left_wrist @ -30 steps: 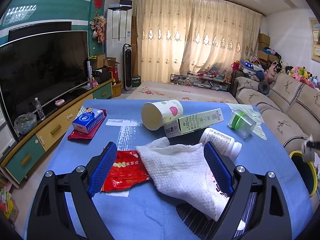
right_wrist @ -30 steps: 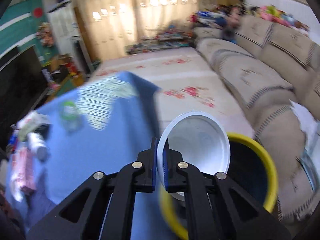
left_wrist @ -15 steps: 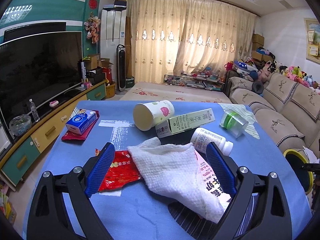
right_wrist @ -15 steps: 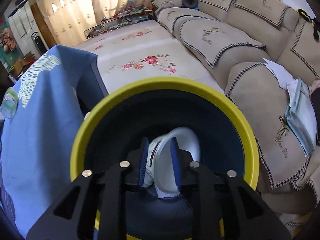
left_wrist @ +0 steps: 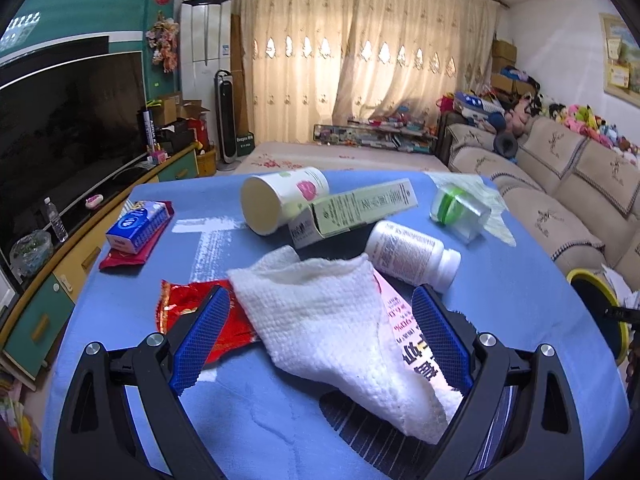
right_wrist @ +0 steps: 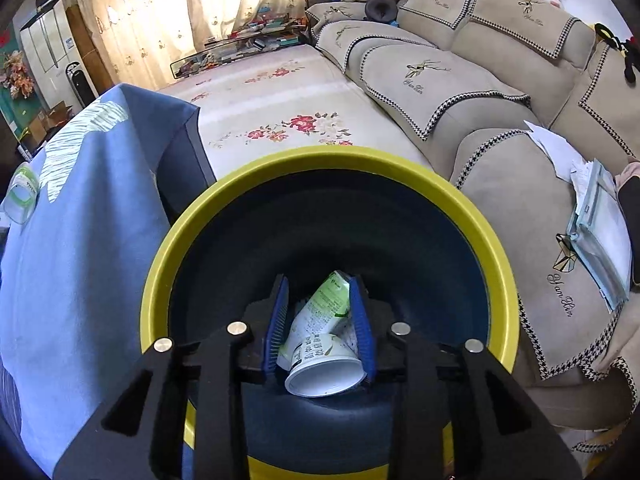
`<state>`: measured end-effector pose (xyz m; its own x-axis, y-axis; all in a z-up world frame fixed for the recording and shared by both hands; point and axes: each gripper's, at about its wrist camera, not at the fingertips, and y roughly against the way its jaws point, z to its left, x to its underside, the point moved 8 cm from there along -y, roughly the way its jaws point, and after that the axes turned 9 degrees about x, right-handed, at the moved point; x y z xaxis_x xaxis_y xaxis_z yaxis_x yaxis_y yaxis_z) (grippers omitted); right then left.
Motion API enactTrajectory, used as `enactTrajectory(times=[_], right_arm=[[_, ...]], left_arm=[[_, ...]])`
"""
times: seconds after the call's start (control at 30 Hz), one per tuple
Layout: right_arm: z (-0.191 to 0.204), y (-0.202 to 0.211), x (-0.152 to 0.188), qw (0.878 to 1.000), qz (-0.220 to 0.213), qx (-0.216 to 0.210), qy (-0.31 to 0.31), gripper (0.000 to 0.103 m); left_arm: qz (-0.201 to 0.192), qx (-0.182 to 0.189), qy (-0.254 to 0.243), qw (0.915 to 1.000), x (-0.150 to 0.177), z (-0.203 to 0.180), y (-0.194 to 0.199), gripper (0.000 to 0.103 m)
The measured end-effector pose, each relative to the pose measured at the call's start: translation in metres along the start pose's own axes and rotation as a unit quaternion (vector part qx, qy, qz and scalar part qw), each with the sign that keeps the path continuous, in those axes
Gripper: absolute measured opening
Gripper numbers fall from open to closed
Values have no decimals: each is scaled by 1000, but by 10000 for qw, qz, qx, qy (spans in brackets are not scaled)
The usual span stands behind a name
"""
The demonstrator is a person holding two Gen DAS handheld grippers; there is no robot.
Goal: Collect trash
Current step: 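Move the left tool onto the white tissue and close on it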
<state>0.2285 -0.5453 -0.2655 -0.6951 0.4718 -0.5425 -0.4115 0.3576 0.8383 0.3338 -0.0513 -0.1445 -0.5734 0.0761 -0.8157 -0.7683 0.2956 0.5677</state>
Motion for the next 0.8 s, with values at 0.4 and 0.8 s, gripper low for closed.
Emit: enactTrajectory(times=[0.4,0.8], right_arm=[[4,2,2,10000,-15,-71,13,31],[9,8,4,9999,-58,-82,23,31]], left_arm=[[594,622,411,9954,18,-3,-24,43],[246,420,-243,9985,9,-24,-8,5]])
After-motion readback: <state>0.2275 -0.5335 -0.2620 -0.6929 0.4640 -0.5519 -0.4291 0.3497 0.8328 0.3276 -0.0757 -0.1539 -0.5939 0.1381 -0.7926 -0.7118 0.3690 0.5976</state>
